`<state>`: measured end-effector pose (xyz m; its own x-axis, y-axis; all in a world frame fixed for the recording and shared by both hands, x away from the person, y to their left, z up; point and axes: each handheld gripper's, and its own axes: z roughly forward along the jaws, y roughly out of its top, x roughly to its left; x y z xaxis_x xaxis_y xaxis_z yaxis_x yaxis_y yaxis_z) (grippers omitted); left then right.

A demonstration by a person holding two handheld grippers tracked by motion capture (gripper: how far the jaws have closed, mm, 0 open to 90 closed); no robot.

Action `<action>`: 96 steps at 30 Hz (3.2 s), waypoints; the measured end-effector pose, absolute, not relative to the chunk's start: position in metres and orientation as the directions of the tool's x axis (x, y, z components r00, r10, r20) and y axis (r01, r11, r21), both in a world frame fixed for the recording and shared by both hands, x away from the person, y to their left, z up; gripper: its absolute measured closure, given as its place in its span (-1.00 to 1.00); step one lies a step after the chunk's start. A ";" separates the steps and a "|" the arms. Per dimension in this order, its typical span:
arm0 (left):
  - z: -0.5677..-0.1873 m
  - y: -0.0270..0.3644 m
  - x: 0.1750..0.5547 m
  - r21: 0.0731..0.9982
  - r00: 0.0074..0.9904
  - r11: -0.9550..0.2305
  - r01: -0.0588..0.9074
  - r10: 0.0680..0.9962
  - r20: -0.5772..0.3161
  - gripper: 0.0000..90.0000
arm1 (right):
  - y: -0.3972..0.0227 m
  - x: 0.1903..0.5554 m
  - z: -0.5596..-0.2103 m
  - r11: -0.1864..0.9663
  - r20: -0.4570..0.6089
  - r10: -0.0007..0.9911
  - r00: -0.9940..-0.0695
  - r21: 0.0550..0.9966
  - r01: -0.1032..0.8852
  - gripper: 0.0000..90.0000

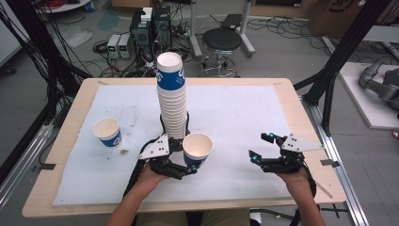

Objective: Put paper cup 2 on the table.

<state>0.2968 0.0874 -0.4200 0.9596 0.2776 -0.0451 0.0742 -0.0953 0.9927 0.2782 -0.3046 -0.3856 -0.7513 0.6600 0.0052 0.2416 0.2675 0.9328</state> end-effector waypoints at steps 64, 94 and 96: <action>-0.453 -0.001 0.367 0.961 0.909 -0.204 0.189 0.406 -0.092 -0.44 | -0.328 0.270 -0.389 0.230 0.019 0.705 -0.709 0.940 0.253 -0.54; -0.451 0.001 0.350 0.887 0.873 -0.386 0.254 0.486 -0.038 -0.51 | -0.323 0.269 -0.390 0.240 0.015 0.694 -0.720 0.938 0.251 -0.54; -0.451 0.004 0.349 0.891 0.872 -0.370 0.265 0.487 -0.057 -0.62 | -0.324 0.270 -0.391 0.241 0.016 0.693 -0.721 0.937 0.253 -0.54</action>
<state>0.3486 0.0035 -0.4508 0.8716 0.4869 -0.0570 0.2647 -0.3696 0.8907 0.2696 -0.3236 -0.3909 -0.7206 0.6931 0.0160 0.2528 0.2412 0.9370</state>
